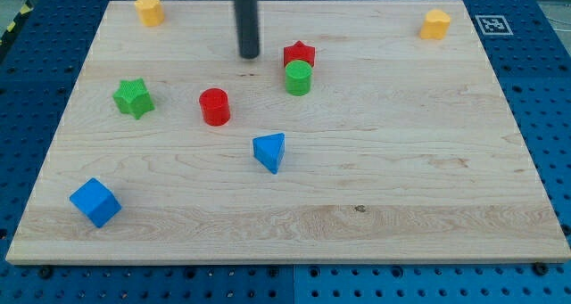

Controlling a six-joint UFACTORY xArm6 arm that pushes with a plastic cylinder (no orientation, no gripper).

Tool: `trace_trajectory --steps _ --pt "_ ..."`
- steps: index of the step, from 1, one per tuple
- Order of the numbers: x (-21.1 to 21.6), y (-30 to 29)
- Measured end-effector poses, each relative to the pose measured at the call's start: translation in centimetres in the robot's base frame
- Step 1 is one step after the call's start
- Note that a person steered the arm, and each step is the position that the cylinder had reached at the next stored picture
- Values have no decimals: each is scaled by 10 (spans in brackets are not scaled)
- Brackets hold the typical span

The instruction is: Push the red circle to the bottom left of the green circle

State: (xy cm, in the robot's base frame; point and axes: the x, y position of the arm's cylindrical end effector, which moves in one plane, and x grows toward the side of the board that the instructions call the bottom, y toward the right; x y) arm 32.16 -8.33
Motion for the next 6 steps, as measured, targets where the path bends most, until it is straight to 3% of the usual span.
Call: trace_trajectory --steps 2,4,6 --pt "52 -65" --pt "106 -62" --pt "119 -15"
